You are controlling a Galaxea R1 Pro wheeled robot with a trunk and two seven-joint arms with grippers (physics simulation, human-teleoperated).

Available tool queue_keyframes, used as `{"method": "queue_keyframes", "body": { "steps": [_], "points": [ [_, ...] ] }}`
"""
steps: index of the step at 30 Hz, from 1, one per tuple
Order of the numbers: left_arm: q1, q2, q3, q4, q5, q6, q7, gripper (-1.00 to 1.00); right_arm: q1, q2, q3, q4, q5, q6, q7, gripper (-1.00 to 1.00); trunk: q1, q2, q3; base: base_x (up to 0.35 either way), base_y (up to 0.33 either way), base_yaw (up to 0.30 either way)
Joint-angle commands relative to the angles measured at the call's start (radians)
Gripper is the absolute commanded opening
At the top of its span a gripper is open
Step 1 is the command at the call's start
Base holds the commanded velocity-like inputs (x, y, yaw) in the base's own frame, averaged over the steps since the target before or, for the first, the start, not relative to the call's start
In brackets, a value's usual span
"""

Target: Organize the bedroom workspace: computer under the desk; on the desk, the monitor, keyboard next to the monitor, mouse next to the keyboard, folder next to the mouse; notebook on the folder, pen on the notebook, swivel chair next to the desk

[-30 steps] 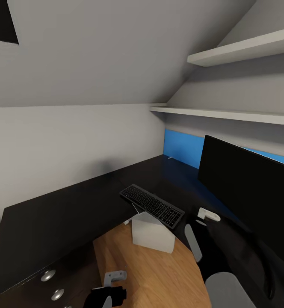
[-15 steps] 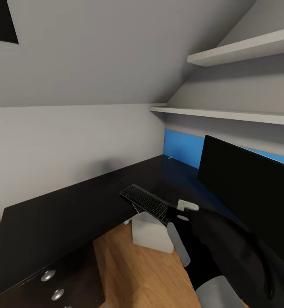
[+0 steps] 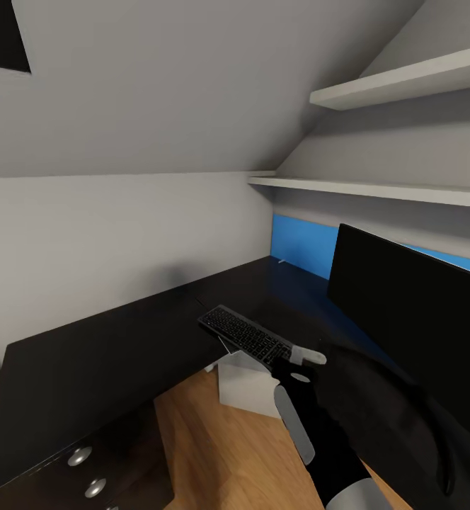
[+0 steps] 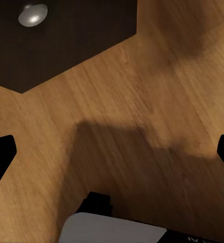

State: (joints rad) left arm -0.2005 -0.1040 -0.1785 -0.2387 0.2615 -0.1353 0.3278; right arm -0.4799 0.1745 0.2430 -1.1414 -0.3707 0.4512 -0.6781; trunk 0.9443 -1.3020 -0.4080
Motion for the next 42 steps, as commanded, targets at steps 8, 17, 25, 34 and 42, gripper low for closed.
{"method": "queue_keyframes", "body": {
  "steps": [8, 17, 25, 34, 42],
  "points": [
    [-0.001, 0.001, -0.009, 0.048, 0.009, -0.091, 0.002, 1.0, 0.0, 0.0, 0.034, -0.007, -0.011, 0.004, -0.007, -1.0, 0.0, -0.001, -0.001, 0.0, 0.0, 0.047],
    [-0.001, 0.003, -0.01, 0.053, 0.008, -0.102, -0.001, 1.0, 0.001, 0.0, 0.037, -0.005, -0.01, 0.003, -0.008, -1.0, 0.0, -0.001, -0.001, -0.038, 0.0, 0.271],
    [-0.001, 0.004, -0.009, 0.053, 0.008, -0.102, -0.001, 1.0, 0.001, 0.0, 0.044, -0.004, -0.009, 0.003, -0.008, -1.0, 0.0, -0.001, -0.004, -0.193, 0.0, 0.229],
    [-0.001, 0.012, -0.009, 0.053, 0.01, -0.102, -0.001, 1.0, 0.001, 0.0, 0.12, -0.004, -0.007, 0.003, -0.01, -1.0, 0.0, -0.001, -0.004, -0.003, 0.0, 0.004],
    [-0.001, 0.018, -0.009, 0.053, 0.01, -0.102, -0.002, 1.0, 0.001, 0.0, 0.121, -0.003, -0.005, 0.003, -0.01, -1.0, 0.0, -0.001, -0.004, 0.0, 0.0, 0.165]
  ]
}}
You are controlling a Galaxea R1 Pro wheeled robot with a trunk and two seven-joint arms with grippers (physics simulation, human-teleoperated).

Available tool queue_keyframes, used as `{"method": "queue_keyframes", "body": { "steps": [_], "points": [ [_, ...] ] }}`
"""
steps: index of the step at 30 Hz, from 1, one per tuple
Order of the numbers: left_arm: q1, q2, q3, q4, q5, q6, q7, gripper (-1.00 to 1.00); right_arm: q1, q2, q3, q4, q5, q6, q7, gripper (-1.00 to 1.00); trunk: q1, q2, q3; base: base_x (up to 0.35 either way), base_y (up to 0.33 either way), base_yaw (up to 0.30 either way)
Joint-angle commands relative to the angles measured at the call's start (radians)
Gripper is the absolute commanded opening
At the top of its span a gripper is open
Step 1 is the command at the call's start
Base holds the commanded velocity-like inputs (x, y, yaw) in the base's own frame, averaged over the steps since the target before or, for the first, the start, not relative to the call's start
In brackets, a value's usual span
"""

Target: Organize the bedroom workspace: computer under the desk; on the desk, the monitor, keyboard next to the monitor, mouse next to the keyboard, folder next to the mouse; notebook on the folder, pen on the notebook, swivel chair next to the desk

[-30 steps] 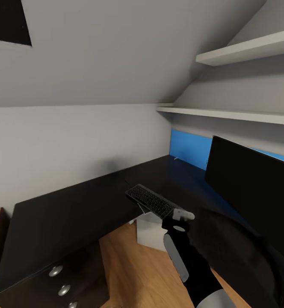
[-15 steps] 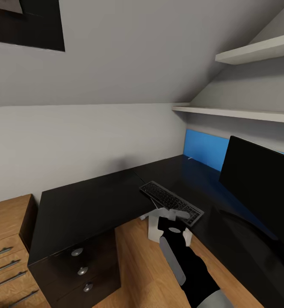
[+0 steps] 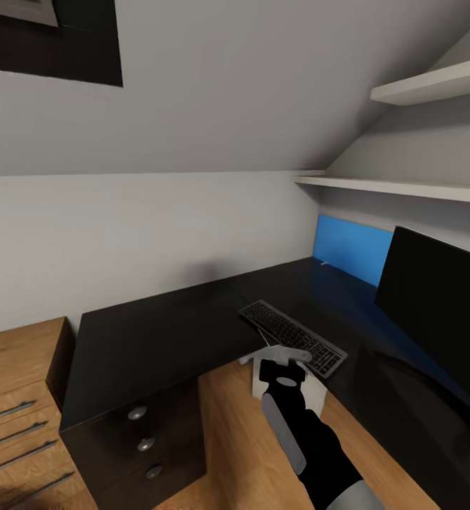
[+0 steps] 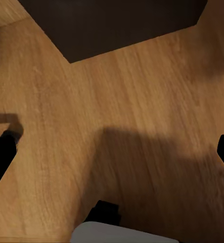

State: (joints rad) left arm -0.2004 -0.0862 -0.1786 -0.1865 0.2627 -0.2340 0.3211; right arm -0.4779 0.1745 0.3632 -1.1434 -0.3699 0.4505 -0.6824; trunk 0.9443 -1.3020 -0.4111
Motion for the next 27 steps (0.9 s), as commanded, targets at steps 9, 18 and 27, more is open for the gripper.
{"method": "queue_keyframes", "body": {
  "steps": [9, 18, 27],
  "points": [
    [-0.001, 0.002, -0.006, 0.001, 0.011, -0.005, 0.005, 1.0, 0.006, 0.0, 0.018, 0.0, -0.006, 0.004, 0.0, -1.0, 0.0, -0.001, -0.001, 0.0, 0.0, 0.265],
    [-0.001, 0.112, 0.057, -0.003, 0.098, 0.002, -0.107, 1.0, 0.008, 0.0, 0.065, 0.001, -0.007, 0.005, 0.001, -1.0, 0.0, -0.001, -0.001, 0.0, 0.0, 0.274],
    [-0.002, 0.123, 0.073, -0.005, 0.12, -0.003, -0.203, 1.0, 0.008, 0.0, 0.069, 0.001, -0.009, 0.005, 0.001, -1.0, 0.0, -0.001, -0.003, 0.0, 0.0, 0.274]
  ]
}}
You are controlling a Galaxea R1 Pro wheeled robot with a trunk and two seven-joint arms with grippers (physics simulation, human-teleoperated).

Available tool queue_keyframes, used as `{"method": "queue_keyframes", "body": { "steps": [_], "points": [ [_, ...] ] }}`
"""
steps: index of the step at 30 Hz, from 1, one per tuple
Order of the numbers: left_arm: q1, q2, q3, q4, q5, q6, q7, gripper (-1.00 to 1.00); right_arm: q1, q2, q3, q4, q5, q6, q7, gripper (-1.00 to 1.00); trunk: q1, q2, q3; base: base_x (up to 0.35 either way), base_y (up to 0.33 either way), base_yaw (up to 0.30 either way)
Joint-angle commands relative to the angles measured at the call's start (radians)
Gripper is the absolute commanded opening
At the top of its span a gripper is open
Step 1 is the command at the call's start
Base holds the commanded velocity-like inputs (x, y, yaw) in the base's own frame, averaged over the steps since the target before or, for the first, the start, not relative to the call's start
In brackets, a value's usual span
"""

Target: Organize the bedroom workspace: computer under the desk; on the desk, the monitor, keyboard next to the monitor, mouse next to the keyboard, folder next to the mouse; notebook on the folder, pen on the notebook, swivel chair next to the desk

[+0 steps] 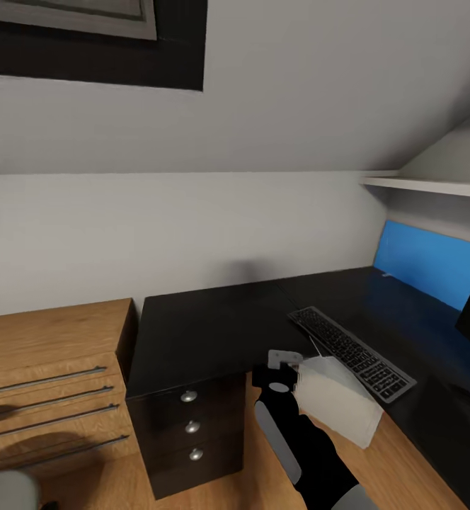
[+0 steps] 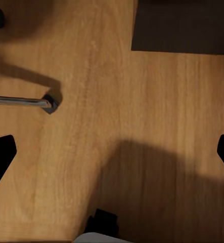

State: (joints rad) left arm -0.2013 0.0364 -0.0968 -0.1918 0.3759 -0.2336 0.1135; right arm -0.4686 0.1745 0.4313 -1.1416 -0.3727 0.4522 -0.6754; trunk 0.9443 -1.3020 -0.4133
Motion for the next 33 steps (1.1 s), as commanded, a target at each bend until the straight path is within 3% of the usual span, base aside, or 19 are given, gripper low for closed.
{"method": "queue_keyframes", "body": {
  "steps": [1, 4, 5, 9, 18, 33],
  "points": [
    [0.0, -0.003, -0.01, 0.0, 0.005, -0.004, 0.004, 1.0, -0.001, 0.0, 0.003, -0.001, -0.006, 0.003, -0.006, -1.0, 0.0, -0.001, -0.001, 0.0, 0.0, 0.175],
    [0.0, -0.006, -0.012, 0.0, 0.003, -0.004, 0.003, 1.0, 0.0, 0.0, 0.034, -0.001, -0.005, 0.003, -0.008, -1.0, 0.0, -0.001, -0.002, 0.0, 0.0, 0.096],
    [0.0, -0.009, -0.013, 0.0, 0.002, -0.004, 0.003, 1.0, 0.004, 0.0, 0.083, 0.0, -0.005, 0.002, -0.011, -1.0, 0.0, -0.001, -0.002, 0.0, 0.0, 0.015],
    [0.0, -0.01, -0.015, 0.0, 0.0, 0.001, 0.003, 1.0, 0.005, 0.0, 0.102, 0.0, -0.004, 0.002, -0.012, -1.0, 0.0, -0.001, -0.002, 0.0, 0.0, 0.005],
    [0.0, -0.009, -0.017, 0.0, 0.0, 0.003, 0.002, 1.0, 0.005, 0.0, 0.102, -0.001, -0.002, 0.002, -0.014, -1.0, 0.0, -0.001, -0.002, 0.053, -0.199, 0.032],
    [-0.001, -0.008, -0.013, 0.0, 0.001, -0.001, 0.004, 1.0, 0.005, 0.0, 0.105, 0.0, 0.0, 0.002, -0.013, -1.0, 0.0, -0.001, -0.002, 0.037, -0.284, 0.26]
  ]
}}
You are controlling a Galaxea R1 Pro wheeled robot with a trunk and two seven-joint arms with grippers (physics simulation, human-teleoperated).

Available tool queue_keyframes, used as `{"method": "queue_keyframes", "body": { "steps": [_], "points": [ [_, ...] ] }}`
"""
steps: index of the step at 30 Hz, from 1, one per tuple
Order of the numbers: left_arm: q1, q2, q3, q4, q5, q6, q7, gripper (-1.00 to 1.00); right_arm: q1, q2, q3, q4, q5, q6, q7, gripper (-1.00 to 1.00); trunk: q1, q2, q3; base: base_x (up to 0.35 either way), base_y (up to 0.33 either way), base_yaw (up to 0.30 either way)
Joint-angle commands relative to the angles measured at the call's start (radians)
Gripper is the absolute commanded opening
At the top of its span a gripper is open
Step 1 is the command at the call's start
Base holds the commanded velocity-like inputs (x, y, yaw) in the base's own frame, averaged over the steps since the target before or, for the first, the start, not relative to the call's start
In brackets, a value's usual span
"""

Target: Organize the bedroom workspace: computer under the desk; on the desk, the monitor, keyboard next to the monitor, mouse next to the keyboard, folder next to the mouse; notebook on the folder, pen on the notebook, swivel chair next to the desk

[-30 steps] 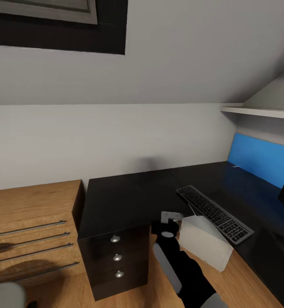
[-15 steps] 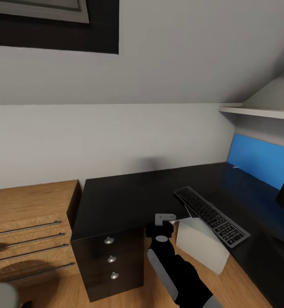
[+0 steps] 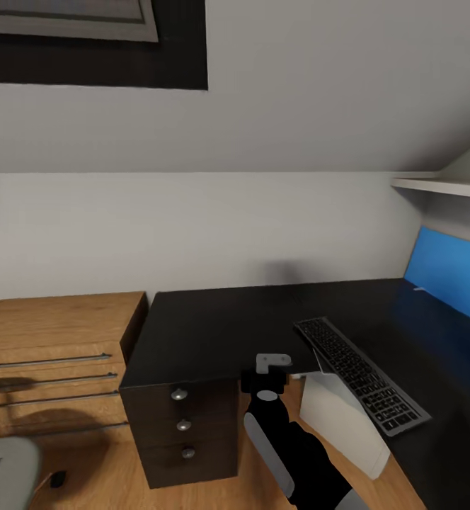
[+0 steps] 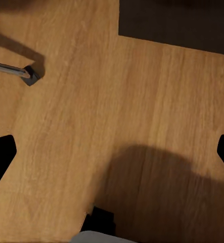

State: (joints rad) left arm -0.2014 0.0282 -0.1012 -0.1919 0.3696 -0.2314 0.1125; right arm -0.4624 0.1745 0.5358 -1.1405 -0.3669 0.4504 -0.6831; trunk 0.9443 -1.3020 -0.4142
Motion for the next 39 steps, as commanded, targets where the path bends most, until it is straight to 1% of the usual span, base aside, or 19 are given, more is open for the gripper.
{"method": "queue_keyframes", "body": {
  "steps": [1, 6, 13, 19, 20, 23, 24, 25, 26, 27, 28, 29, 31, 32, 33, 35, 36, 37, 39],
  "points": [
    [-0.001, 0.001, -0.008, 0.0, 0.007, -0.004, 0.005, 1.0, -0.001, 0.0, 0.001, -0.001, -0.006, 0.003, -0.006, -1.0, 0.0, -0.001, -0.001, 0.001, -0.198, 0.278],
    [0.0, 0.001, -0.006, 0.0, 0.008, -0.005, 0.006, 1.0, -0.001, 0.0, 0.001, -0.001, -0.005, 0.003, -0.005, -1.0, 0.0, -0.001, -0.001, 0.0, -0.166, 0.279],
    [0.0, 0.0, -0.005, 0.0, 0.009, -0.006, 0.007, 1.0, 0.0, 0.0, 0.003, 0.023, -0.003, -0.049, -0.004, -1.0, 0.0, -0.001, -0.001, 0.0, -0.02, 0.279],
    [0.0, 0.0, -0.005, 0.0, 0.009, -0.015, 0.007, 1.0, 0.0, 0.0, 0.003, 0.027, 0.003, -0.055, -0.004, -1.0, 0.0, -0.001, -0.001, 0.0, 0.195, 0.024],
    [0.0, 0.0, -0.01, -0.032, 0.007, -0.035, 0.003, 1.0, -0.001, 0.0, 0.003, 0.027, 0.023, -0.055, -0.003, -1.0, 0.0, -0.001, -0.001, 0.0, 0.007, 0.0],
    [0.0, 0.002, -0.012, -0.188, 0.001, -0.085, 0.003, 1.0, -0.001, 0.0, 0.004, 0.027, 0.029, -0.055, -0.003, -1.0, 0.0, -0.001, -0.001, 0.0, 0.004, 0.0],
    [0.0, 0.01, -0.011, -0.445, -0.005, 0.042, 0.004, 1.0, -0.001, 0.0, 0.003, 0.027, 0.033, -0.055, -0.003, -1.0, 0.0, -0.001, -0.001, 0.0, 0.0, 0.0],
    [0.002, 0.026, -0.011, -0.55, -0.005, 0.129, 0.004, 1.0, -0.001, 0.0, 0.002, 0.027, 0.033, -0.055, -0.004, -1.0, 0.0, -0.001, -0.001, 0.0, 0.0, 0.0],
    [0.033, 0.051, -0.007, -0.79, -0.003, 0.345, 0.007, 1.0, -0.001, 0.0, 0.002, 0.026, 0.034, -0.055, -0.004, -1.0, 0.0, -0.001, -0.001, 0.0, 0.0, 0.0],
    [0.037, 0.053, -0.005, -0.843, -0.003, 0.383, 0.008, 1.0, -0.001, 0.0, 0.001, 0.025, 0.034, -0.055, -0.004, -1.0, 0.0, -0.001, -0.001, 0.0, 0.0, 0.0],
    [0.038, 0.053, -0.004, -0.87, -0.003, 0.4, 0.01, 1.0, -0.001, 0.0, 0.001, 0.025, 0.034, -0.055, -0.004, -1.0, 0.0, -0.001, -0.001, 0.0, 0.0, 0.0],
    [0.041, 0.055, -0.001, -0.946, -0.002, 0.454, 0.025, 1.0, -0.001, 0.0, 0.001, 0.025, 0.034, -0.055, -0.004, -1.0, 0.0, -0.001, -0.001, 0.0, 0.0, 0.0],
    [0.042, 0.055, 0.006, -1.017, 0.0, 0.52, 0.055, 1.0, -0.001, 0.0, 0.001, 0.025, 0.034, -0.055, -0.005, -1.0, 0.0, -0.001, -0.001, 0.0, 0.0, 0.0],
    [0.043, 0.054, 0.026, -1.094, 0.001, 0.595, 0.093, 1.0, 0.0, 0.0, 0.0, 0.024, 0.034, -0.055, -0.005, -1.0, 0.0, -0.001, -0.001, 0.0, 0.0, 0.0],
    [0.043, 0.053, 0.035, -1.119, 0.002, 0.619, 0.105, 1.0, 0.0, 0.0, 0.0, 0.025, 0.034, -0.055, -0.005, -1.0, 0.0, -0.001, -0.001, 0.0, 0.0, 0.0],
    [0.043, 0.05, 0.075, -1.198, 0.006, 0.704, 0.132, 1.0, -0.001, 0.0, 0.0, 0.025, 0.034, -0.055, -0.004, -1.0, 0.0, -0.001, -0.001, 0.0, 0.0, 0.0],
    [0.043, 0.05, 0.091, -1.221, 0.012, 0.73, 0.139, 1.0, 0.0, 0.0, 0.0, 0.025, 0.034, -0.055, -0.005, -1.0, 0.0, -0.001, -0.001, 0.0, 0.0, 0.007],
    [0.043, 0.049, 0.107, -1.24, 0.023, 0.753, 0.146, 1.0, 0.0, 0.0, 0.001, 0.026, 0.034, -0.055, -0.004, -1.0, 0.0, -0.001, -0.001, 0.0, 0.0, 0.071],
    [0.043, 0.051, 0.115, -1.247, 0.029, 0.764, 0.15, 1.0, 0.0, 0.0, 0.001, 0.026, 0.034, -0.055, -0.004, -1.0, 0.0, -0.001, -0.001, 0.0, 0.0, 0.138]
  ]
}}
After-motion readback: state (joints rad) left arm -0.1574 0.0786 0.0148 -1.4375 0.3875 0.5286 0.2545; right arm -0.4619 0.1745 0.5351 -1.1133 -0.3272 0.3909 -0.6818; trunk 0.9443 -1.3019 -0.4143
